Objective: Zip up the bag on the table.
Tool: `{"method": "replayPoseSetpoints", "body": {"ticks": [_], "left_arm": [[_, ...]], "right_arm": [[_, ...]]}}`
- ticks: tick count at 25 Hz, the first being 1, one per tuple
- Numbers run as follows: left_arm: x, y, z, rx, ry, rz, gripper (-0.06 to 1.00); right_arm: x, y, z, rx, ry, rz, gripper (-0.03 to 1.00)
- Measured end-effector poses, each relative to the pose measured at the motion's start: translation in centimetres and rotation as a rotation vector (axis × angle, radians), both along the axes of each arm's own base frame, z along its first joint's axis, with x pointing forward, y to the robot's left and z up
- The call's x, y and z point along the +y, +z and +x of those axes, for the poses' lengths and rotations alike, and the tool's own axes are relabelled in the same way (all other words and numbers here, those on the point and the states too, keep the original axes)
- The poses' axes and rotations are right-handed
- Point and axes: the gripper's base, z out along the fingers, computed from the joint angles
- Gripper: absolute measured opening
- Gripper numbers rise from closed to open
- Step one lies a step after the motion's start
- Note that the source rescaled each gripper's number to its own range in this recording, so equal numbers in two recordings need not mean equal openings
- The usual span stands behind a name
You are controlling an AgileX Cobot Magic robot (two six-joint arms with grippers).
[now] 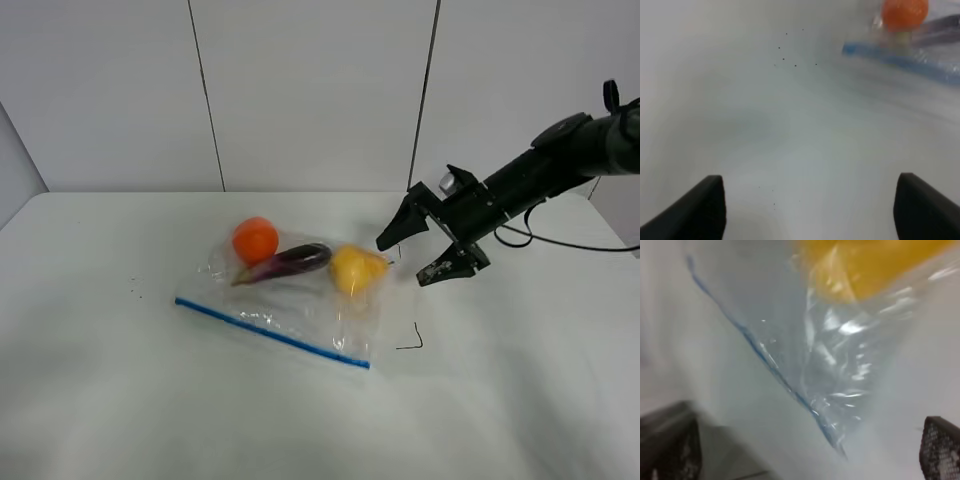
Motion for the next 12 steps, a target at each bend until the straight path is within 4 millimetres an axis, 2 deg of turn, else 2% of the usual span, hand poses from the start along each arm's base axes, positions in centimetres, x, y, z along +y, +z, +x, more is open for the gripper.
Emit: {"method": "replayPoseSetpoints", "body": {"ticks": [7,12], "left_arm": [[0.0,0.0,0.0,0.000,0.000,0.000,0.96],[0.0,0.0,0.0,0.000,0.000,0.000,0.96]], "right_arm": [[-3.4,3.7,3.3,-0.136,0.007,-0.470,0.97],[-5.2,5.5,4.4,-0.207,0.001,-0.673,0.97]]}}
